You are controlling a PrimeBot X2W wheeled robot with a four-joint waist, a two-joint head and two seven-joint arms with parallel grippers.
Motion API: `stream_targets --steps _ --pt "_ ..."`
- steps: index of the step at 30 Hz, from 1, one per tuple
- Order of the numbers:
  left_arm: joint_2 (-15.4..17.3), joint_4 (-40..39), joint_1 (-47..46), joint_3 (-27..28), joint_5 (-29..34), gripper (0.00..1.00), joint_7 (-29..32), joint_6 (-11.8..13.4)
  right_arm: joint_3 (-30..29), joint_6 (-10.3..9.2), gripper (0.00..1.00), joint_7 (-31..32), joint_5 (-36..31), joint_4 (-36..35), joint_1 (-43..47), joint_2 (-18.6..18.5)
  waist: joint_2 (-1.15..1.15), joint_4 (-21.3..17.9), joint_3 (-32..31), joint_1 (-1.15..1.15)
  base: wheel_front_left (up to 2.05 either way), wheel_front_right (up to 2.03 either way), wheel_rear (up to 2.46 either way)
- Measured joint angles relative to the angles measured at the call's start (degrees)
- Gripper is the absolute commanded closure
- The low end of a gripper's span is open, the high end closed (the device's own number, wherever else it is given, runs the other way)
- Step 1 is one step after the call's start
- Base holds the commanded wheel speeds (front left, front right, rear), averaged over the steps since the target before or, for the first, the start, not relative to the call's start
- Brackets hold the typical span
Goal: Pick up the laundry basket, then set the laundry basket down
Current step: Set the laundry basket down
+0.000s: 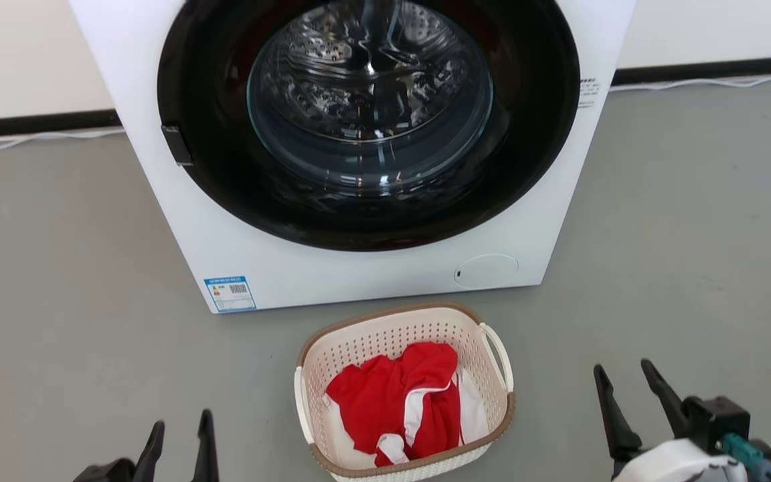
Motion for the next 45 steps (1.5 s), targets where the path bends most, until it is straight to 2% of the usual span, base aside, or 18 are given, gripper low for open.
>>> stream_targets --steps 15,29,38,45 --pt "-3.18 -0.88 2.3 3.97 1.53 0.0 0.0 -1.74 -1.53 0.0 0.0 0.0 -1.24 -1.49 2.08 1.52 0.0 0.3 -0.44 0.0 0.0 0.0 0.0" --pt "-3.82 -1.16 2.2 4.36 2.98 0.0 0.0 -2.5 -2.03 0.0 0.0 1.63 -1.24 -1.51 1.32 1.98 0.0 0.95 2.18 0.0 0.0 0.0 0.0" --pt "-4.08 -1.42 0.25 2.79 2.98 0.0 0.0 -2.5 -3.82 0.0 0.0 5.15 -1.4 -0.79 -5.5 0.56 0.0 1.95 5.97 0.0 0.0 0.0 0.0" --pt "-4.34 -2.71 -4.61 -0.68 2.69 0.0 0.0 -2.49 -4.55 0.0 0.0 9.73 -1.78 4.12 -12.29 -1.35 0.0 3.96 11.35 0.0 0.0 0.0 0.0"
